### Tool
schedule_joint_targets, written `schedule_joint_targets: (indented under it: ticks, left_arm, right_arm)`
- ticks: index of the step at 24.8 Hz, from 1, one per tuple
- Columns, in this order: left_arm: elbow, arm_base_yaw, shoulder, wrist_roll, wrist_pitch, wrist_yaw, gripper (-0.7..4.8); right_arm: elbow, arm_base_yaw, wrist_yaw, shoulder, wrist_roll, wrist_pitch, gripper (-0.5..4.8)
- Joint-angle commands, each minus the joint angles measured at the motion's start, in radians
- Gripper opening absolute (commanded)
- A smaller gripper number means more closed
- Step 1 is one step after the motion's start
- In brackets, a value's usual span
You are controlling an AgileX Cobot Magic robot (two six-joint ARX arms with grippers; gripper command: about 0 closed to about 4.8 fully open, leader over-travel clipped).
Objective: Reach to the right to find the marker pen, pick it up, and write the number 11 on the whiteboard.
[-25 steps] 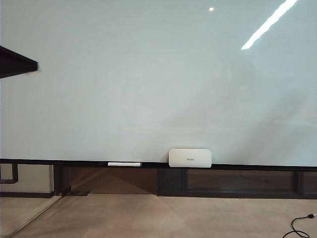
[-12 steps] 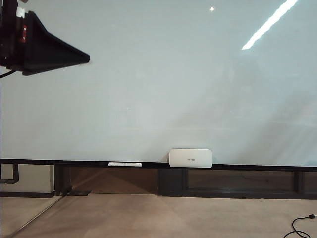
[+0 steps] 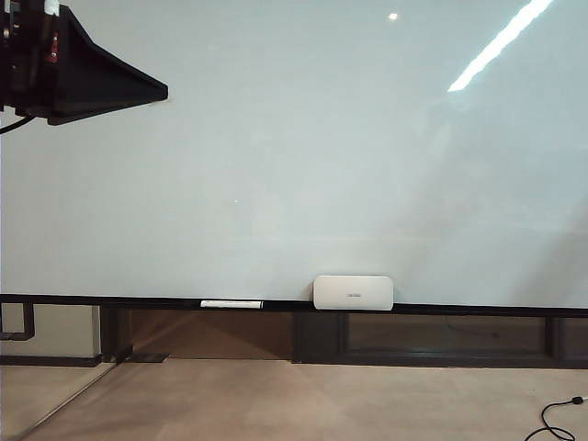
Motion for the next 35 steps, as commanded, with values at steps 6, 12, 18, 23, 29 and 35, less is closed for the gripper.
schedule_joint_targets:
  ticks: [6,12,18,23,29,35]
  left_arm:
    - [0.002,-0.001,-0.001,0.012,-0.027,-0.031,-0.05]
    - [0.002,-0.001,0.013,0.017,-0.031,-0.042,-0.05]
    - [0.002,-0.001,0.031,0.027,-0.045,-0.056,-0.05]
    - [0.002,-0.001,0.031,0.031,-0.048,-0.071,-0.05]
    - [0.002,-0.001,0.031,0.031,-0.048,-0.071,-0.05]
    - [0.002,-0.001,0.031,0.031,-0.048,-0.074,-0.05]
  right_arm:
    - [0.079,0.035,-0.092,0.101,0.006,0.122,3.87]
    - [0.106,0.067,-0.039,0.185,0.006,0.271,3.87]
    - [0.156,0.077,0.006,0.251,-0.005,0.29,3.43]
    - [0.195,0.078,0.023,0.255,-0.005,0.241,2.95]
    - [0.257,0.077,0.02,0.255,-0.005,0.167,2.97]
    - [0.299,0.077,0.02,0.255,-0.005,0.116,2.97]
